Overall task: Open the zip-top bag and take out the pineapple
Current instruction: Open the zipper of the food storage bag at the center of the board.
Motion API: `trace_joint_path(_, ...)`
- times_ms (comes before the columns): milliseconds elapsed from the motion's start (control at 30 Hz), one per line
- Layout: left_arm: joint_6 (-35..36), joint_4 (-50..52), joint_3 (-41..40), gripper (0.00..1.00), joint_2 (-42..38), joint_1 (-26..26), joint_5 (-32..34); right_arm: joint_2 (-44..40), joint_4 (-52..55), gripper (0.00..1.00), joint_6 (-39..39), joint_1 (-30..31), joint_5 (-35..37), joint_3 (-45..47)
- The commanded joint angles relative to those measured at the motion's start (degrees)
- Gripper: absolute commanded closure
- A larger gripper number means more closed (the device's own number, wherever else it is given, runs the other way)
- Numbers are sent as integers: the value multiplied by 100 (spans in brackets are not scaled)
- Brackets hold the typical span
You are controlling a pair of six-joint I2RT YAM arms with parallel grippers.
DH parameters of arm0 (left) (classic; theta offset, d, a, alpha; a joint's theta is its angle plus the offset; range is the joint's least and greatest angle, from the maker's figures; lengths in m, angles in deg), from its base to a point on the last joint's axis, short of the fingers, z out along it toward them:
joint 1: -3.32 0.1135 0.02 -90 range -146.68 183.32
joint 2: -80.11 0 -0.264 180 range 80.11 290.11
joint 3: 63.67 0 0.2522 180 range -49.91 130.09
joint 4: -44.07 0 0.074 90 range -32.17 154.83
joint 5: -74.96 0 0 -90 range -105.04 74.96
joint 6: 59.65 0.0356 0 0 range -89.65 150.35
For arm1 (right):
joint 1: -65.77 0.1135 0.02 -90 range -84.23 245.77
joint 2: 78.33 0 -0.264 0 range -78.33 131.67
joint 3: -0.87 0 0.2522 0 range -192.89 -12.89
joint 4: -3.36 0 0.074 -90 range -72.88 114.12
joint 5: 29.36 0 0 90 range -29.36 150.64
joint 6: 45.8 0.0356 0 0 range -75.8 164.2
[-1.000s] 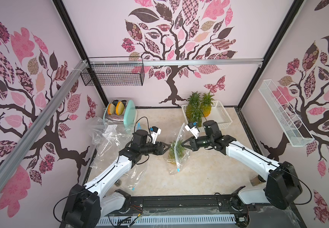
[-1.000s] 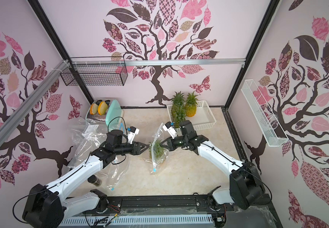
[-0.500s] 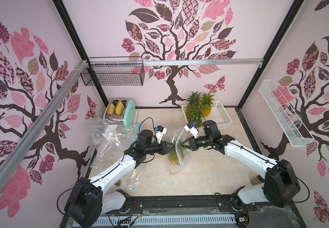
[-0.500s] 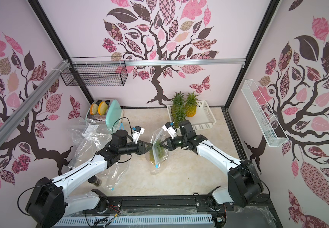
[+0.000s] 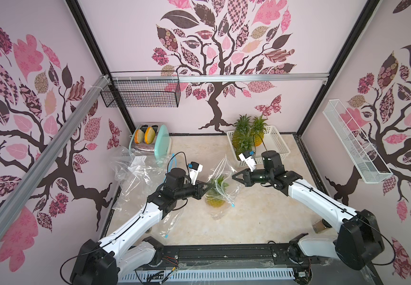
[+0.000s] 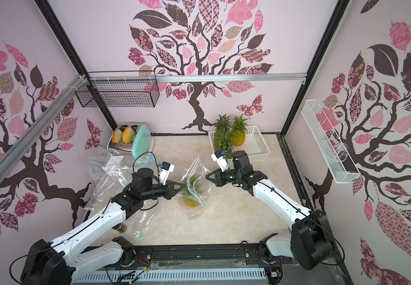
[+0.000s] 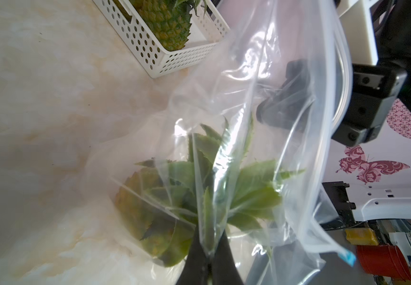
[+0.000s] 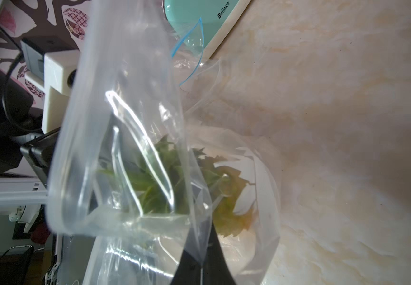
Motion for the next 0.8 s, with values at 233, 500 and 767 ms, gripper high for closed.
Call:
trace_joint_path(233,77,176,-359,100,-572,238,216,-117,-61,100,41,-301,185,195)
trace_joint_path(500,-70,-367,-375,100,-454,243,-58,16,139,100,84,-290,-347,-33)
trace_joint_path(767,-168,-859,-231,100,-197,99,-315,-309,1606,77,-391,578,533,-938)
